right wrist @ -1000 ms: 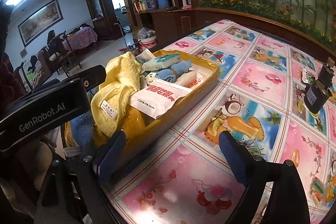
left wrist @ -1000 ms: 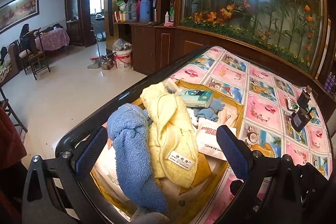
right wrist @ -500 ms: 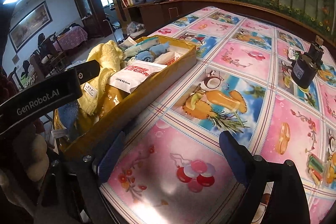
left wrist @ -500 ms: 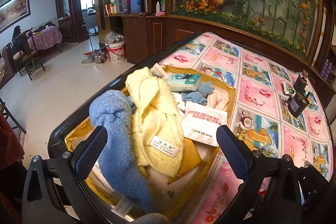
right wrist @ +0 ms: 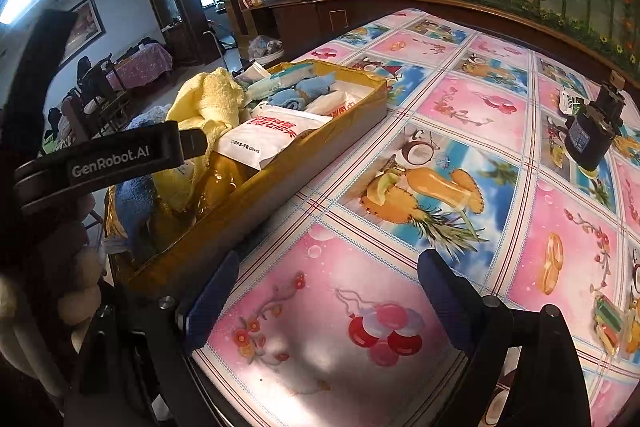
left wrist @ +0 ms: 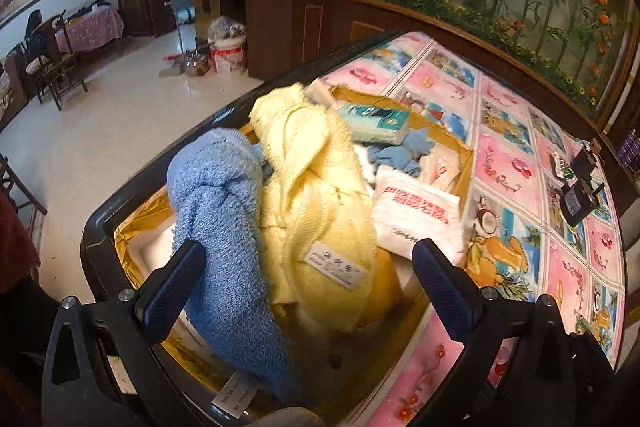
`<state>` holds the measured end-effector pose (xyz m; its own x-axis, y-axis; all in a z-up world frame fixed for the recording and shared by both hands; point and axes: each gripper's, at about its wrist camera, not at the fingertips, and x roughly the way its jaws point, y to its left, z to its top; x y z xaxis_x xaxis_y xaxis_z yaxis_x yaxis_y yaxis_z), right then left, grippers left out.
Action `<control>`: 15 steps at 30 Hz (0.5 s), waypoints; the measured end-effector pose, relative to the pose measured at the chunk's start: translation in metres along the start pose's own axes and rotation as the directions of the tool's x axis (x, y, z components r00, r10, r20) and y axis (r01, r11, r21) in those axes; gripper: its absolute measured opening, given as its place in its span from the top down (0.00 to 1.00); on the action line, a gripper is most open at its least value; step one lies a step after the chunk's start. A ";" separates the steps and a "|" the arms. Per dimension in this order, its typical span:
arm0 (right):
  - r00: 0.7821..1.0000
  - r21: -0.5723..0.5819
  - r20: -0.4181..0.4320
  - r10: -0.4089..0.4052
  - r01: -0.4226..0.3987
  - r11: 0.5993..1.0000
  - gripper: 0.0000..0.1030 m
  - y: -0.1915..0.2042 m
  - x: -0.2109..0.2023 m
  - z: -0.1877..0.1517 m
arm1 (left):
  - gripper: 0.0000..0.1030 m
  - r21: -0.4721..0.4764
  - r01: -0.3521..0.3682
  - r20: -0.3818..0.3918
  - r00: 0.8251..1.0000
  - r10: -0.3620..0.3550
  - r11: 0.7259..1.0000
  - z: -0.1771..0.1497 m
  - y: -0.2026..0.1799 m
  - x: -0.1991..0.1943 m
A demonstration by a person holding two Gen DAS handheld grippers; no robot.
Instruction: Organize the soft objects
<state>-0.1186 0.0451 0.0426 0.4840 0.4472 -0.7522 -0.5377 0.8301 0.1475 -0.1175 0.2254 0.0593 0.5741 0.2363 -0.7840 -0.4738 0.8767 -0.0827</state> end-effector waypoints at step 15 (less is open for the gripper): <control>1.000 0.024 0.013 0.007 -0.008 1.000 0.10 -0.005 -0.001 0.003 | 0.00 -0.067 -0.316 0.026 0.948 0.318 0.946 0.042 0.078 0.003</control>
<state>-0.1140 0.0416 0.0448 0.4889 0.4574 -0.7428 -0.5245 0.8345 0.1687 -0.1240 0.3120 0.0763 0.4102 0.5138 -0.7535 -0.6745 0.7270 0.1286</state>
